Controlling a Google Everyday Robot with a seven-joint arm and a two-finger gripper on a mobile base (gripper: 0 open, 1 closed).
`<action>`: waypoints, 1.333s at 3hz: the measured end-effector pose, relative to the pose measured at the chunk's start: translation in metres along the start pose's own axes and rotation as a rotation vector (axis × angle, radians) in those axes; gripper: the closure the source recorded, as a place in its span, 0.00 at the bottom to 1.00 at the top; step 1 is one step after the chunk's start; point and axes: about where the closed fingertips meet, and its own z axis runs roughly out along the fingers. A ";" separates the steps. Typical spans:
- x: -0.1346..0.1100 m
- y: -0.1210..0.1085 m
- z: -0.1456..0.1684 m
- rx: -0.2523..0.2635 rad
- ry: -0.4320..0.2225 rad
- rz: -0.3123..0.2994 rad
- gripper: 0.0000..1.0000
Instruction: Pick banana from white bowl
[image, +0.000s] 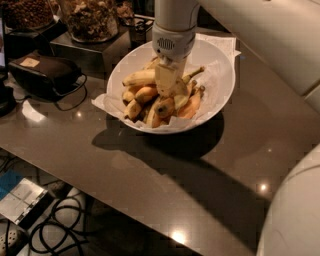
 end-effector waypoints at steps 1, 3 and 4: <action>0.001 0.000 -0.001 -0.002 0.000 -0.003 0.69; 0.001 0.000 -0.001 -0.002 -0.001 -0.003 1.00; -0.008 -0.002 -0.003 0.027 -0.036 -0.011 1.00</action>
Offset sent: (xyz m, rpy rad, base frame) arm -0.0007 -0.0006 0.0001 0.0009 0.0014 0.0035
